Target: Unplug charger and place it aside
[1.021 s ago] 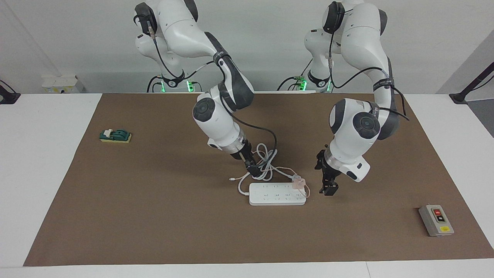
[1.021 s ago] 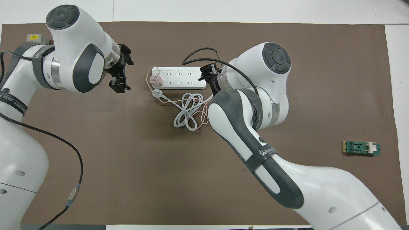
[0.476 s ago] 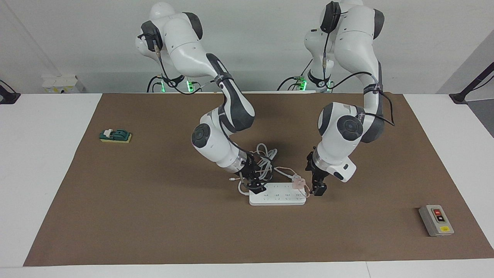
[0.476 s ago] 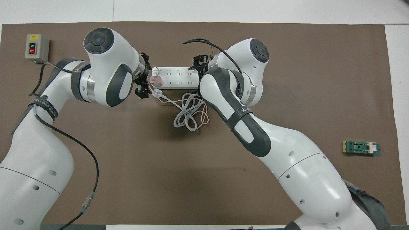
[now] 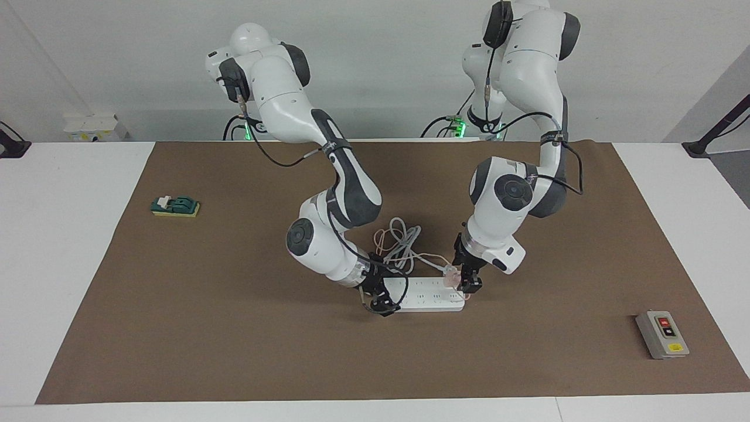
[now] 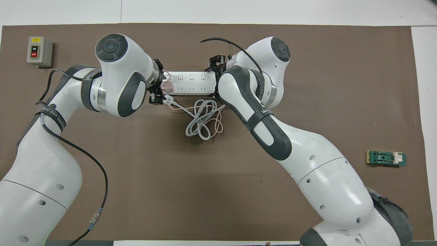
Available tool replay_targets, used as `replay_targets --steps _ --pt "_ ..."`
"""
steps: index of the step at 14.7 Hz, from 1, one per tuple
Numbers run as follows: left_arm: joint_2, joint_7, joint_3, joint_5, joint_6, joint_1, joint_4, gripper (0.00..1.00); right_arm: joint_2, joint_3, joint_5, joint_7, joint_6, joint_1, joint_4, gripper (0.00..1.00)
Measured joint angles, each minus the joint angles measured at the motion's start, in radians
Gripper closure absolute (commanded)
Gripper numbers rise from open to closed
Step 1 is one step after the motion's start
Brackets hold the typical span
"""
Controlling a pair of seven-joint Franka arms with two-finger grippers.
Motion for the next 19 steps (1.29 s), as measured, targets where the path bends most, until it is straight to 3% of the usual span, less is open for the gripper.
replay_targets --steps 5,7,10,12,15,19 --pt "-0.001 -0.010 -0.001 0.000 0.016 0.000 0.000 0.29 0.022 0.000 0.000 0.000 0.003 -0.001 0.004 0.00" --pt "-0.001 -0.014 -0.002 0.000 0.024 -0.002 -0.001 0.45 0.028 0.000 0.000 0.000 0.005 -0.001 0.006 0.03" --pt "-0.001 -0.017 -0.002 0.000 0.043 -0.006 -0.003 0.60 0.030 0.000 0.002 0.000 0.005 -0.002 0.008 0.64" --pt "-0.001 -0.019 -0.001 0.000 0.054 -0.009 -0.013 0.69 0.030 0.000 0.004 0.002 0.004 -0.003 0.008 0.68" --pt "-0.002 -0.019 -0.001 0.001 0.066 -0.011 -0.027 0.99 0.030 0.000 0.016 -0.003 0.003 -0.004 0.007 0.68" --pt "-0.004 -0.019 -0.001 0.002 0.070 -0.012 -0.031 1.00 0.030 0.000 0.020 -0.005 0.004 -0.005 0.006 0.68"
